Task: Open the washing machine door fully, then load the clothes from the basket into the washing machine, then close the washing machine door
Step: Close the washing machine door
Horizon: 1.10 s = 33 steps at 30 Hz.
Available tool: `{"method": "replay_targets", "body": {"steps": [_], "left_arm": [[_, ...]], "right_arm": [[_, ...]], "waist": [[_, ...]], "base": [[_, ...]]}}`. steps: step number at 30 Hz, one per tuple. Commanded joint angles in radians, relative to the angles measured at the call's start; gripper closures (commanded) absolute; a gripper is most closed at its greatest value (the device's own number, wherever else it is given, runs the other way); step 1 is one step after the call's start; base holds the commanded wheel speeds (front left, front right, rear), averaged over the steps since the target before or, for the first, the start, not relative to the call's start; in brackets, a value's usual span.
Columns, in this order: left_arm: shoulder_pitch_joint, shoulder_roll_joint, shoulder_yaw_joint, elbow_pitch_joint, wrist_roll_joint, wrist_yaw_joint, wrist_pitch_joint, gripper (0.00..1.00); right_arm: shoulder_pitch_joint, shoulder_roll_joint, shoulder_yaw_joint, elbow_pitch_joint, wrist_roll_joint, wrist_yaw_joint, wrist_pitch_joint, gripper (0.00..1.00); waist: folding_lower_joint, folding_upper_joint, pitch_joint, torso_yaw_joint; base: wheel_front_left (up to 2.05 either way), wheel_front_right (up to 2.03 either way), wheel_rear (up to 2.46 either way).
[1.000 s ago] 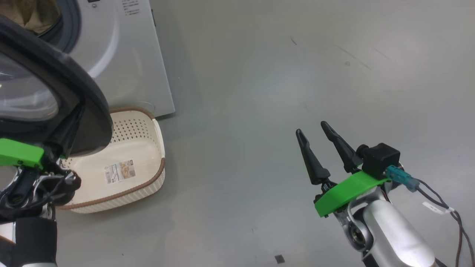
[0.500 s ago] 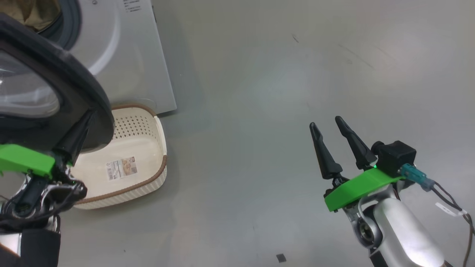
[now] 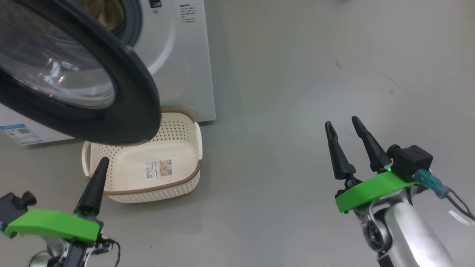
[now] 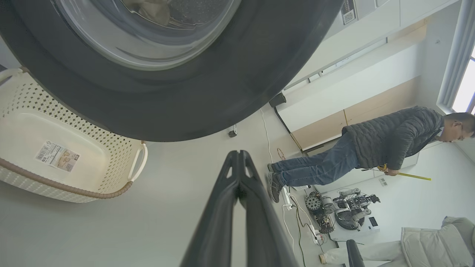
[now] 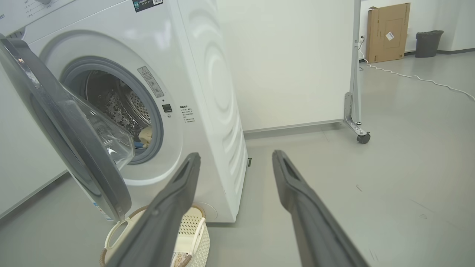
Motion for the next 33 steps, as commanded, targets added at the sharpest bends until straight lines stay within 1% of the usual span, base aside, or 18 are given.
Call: {"method": "replay_targets", "body": {"steps": [1,6,9,11,16,19,22,24,25,26,27,28,33], "left_arm": [[-0.017,0.047,0.027,-0.034,0.025,-0.007,-0.034,1.0],[0.026,0.121,-0.071,0.007,0.16,-0.007,-0.262,1.0],[0.03,0.147,-0.107,0.051,0.263,-0.007,-0.325,1.0],[0.028,0.137,-0.103,0.07,0.322,-0.007,-0.336,1.0],[0.04,0.07,0.003,0.059,0.548,-0.007,-0.339,1.0],[0.06,0.03,0.051,0.054,0.681,-0.007,-0.339,1.0],[0.075,-0.02,0.094,0.048,0.741,-0.007,-0.339,1.0],[0.087,-0.026,0.088,0.052,0.783,-0.007,-0.339,1.0],[0.09,-0.03,0.087,0.054,0.8,-0.007,-0.339,0.95],[0.092,-0.037,0.089,0.057,0.809,-0.007,-0.339,0.54],[0.094,-0.047,0.094,0.062,0.809,-0.007,-0.339,0.21],[0.094,-0.056,0.099,0.064,0.805,-0.007,-0.339,0.01],[0.095,-0.058,0.087,0.075,0.805,-0.007,-0.339,0.0]], "right_arm": [[0.001,0.001,0.013,-0.035,-0.009,-0.003,-0.007,0.0],[0.02,-0.006,0.021,-0.044,-0.006,-0.003,-0.007,0.0],[0.028,-0.012,0.028,-0.048,-0.003,-0.003,-0.007,0.0],[0.033,-0.014,0.03,-0.049,-0.002,-0.003,-0.007,0.0],[0.041,-0.015,0.037,-0.051,-0.001,-0.003,-0.007,0.0],[0.043,-0.014,0.042,-0.049,-0.001,-0.003,-0.007,0.0],[0.043,-0.013,0.045,-0.045,0.0,-0.003,-0.007,0.0],[0.042,-0.012,0.048,-0.042,0.001,-0.003,-0.007,0.0],[0.042,-0.012,0.05,-0.04,0.002,-0.003,-0.007,0.0],[0.042,-0.012,0.052,-0.037,0.002,-0.003,-0.007,0.0],[0.042,-0.012,0.053,-0.033,0.002,-0.003,-0.007,0.0],[0.042,-0.012,0.053,-0.028,0.001,-0.003,-0.007,0.0],[0.041,-0.01,0.052,-0.013,-0.002,-0.003,-0.007,0.0]], "waist": [[0.0,0.0,-0.02,0.031],[0.0,0.0,-0.045,0.071],[0.0,0.0,-0.057,0.091],[0.0,0.0,-0.064,0.104],[0.0,0.0,-0.073,0.126],[0.0,0.0,-0.076,0.13],[0.0,0.0,-0.077,0.132],[0.0,0.0,-0.077,0.131],[0.0,0.0,-0.077,0.131],[0.0,0.0,-0.078,0.131],[0.0,0.0,-0.079,0.131],[0.0,0.0,-0.08,0.13],[0.0,0.0,-0.085,0.128]], "base": [[0.0,0.0,0.0],[0.0,0.0,0.0],[0.0,0.0,0.0],[0.0,0.0,0.0],[0.0,0.0,0.0],[0.0,0.0,0.0],[0.0,0.0,0.0],[0.0,0.0,0.0],[0.0,0.0,0.0],[0.0,0.0,0.0],[0.0,0.0,0.0],[0.0,0.0,0.0],[0.0,0.0,0.0]]}}
